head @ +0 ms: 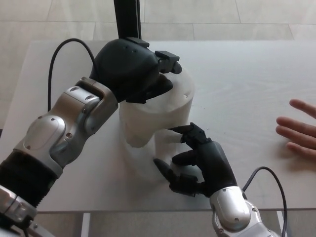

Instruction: A toilet paper roll is kept in the middle of the desk infront of the robot. The robot places its left hand on the top of the toilet paper roll to hold it still and uses its right hand to tear off a piece of toilet paper from it and hands the paper to a person

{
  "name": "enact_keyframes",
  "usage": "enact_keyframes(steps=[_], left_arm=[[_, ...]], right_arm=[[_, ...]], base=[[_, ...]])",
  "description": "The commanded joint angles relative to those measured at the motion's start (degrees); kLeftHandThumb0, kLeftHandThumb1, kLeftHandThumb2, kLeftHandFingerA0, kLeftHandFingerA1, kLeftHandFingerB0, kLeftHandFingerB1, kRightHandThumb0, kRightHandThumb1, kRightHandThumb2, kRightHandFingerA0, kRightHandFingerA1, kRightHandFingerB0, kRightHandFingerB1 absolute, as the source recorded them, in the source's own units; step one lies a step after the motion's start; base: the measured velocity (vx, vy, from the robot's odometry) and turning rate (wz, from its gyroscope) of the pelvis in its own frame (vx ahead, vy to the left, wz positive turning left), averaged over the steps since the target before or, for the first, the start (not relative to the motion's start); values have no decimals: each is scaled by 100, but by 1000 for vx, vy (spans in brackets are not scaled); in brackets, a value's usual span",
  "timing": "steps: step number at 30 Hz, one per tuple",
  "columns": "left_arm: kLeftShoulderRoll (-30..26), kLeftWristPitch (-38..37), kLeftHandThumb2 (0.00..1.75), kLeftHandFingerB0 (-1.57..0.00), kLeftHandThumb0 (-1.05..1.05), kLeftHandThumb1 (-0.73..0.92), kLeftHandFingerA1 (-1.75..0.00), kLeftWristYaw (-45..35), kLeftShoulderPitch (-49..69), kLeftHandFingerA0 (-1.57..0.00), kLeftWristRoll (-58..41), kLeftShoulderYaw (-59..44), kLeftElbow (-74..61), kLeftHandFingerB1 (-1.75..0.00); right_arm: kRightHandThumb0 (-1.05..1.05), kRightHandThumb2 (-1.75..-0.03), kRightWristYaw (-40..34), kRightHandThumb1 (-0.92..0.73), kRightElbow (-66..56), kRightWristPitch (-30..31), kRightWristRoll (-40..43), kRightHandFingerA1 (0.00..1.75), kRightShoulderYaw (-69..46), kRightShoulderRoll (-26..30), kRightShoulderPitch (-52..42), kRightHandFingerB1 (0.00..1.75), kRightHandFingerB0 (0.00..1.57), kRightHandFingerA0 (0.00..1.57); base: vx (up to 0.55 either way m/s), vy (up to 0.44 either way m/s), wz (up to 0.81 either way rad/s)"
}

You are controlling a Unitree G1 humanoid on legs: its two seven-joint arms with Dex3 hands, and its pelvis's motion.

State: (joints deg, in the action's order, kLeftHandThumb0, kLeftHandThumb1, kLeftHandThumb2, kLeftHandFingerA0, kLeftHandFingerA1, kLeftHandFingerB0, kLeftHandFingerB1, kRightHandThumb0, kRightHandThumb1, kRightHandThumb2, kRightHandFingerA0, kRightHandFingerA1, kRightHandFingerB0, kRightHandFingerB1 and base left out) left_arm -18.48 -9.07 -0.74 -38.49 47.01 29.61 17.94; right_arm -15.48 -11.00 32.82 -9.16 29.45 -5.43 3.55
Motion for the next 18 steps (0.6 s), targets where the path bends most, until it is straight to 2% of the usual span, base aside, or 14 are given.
enact_keyframes(steps=[1, 3, 4, 5, 8, 9, 11, 12, 13, 14, 15, 18], left_arm=[[-83, -37, 66, -54, -52, 86, -48, -41, -36, -55, 75, -27, 5, -43], [-83, -63, 66, -53, -52, 86, -49, -23, -28, -55, 53, -38, 18, -44], [-82, -91, 66, -55, -52, 87, -49, 20, -39, -57, 63, -32, 45, -44], [-87, -125, 66, -55, -52, 87, -49, 77, -43, -57, 74, -28, 79, -44], [-66, -100, 66, -56, -54, 87, -50, 72, -66, -57, 70, -44, 74, -45], [-58, -132, 66, -56, -54, 86, -51, 139, -90, -57, 68, -55, 108, -45], [-47, -146, 66, -56, -54, 86, -51, 172, -113, -57, 68, -61, 128, -45], [-49, -152, 66, -57, -55, 86, -52, 262, -151, -58, 127, -51, 155, -45], [-55, -154, 66, -57, -55, 87, -53, 269, -170, -58, 139, -50, 157, -45], [-50, -161, 66, -57, -55, 87, -53, 289, -190, -58, 148, -44, 165, -45], [-43, -197, 66, -58, -55, 88, -53, 340, -211, -59, 143, -42, 206, -46], [-26, -199, 66, -58, -54, 87, -52, 330, -236, -58, 98, -54, 232, -45]], right_arm=[[-52, -64, -105, -60, 329, -59, -438, 127, 71, -77, 110, 111, 20, 17], [-55, -64, 25, -61, 356, 73, -533, 128, 155, -12, 200, 111, 17, 13], [-63, -50, 280, -65, 302, 412, -622, 109, 302, 121, 345, 100, 8, 0], [-63, -50, 463, -65, 287, 596, -649, 109, 398, 212, 438, 100, 8, 0], [-69, -57, 819, -54, 234, 965, -647, 77, 586, 379, 658, 70, 1, 0], [-72, -55, 1013, -48, 251, 1019, -627, 67, 668, 477, 772, 66, 0, 0], [-72, -55, 1164, -48, 267, 1037, -606, 67, 741, 572, 867, 66, 0, 0], [-78, -75, 1350, -33, 277, 1097, -594, 49, 840, 660, 1001, 53, 0, 0], [-74, -55, 1474, -44, 252, 1166, -548, 33, 879, 695, 1073, 52, 0, 0], [-78, -73, 1533, -33, 222, 1213, -559, 37, 929, 724, 1126, 45, 0, 0], [-85, -71, 1625, -30, 211, 1203, -557, 31, 1011, 749, 1184, 38, 0, 0], [-90, -69, 1751, -30, 206, 1194, -541, 22, 1138, 768, 1276, 33, 0, 0]], base=[[0, 0, 0], [0, 0, 0], [0, 0, 0], [0, 0, 0], [0, 0, 0], [0, 0, 0], [0, 0, 0], [0, 0, 0], [0, 0, 0], [0, 0, 0], [0, 0, 0], [0, 0, 0]])
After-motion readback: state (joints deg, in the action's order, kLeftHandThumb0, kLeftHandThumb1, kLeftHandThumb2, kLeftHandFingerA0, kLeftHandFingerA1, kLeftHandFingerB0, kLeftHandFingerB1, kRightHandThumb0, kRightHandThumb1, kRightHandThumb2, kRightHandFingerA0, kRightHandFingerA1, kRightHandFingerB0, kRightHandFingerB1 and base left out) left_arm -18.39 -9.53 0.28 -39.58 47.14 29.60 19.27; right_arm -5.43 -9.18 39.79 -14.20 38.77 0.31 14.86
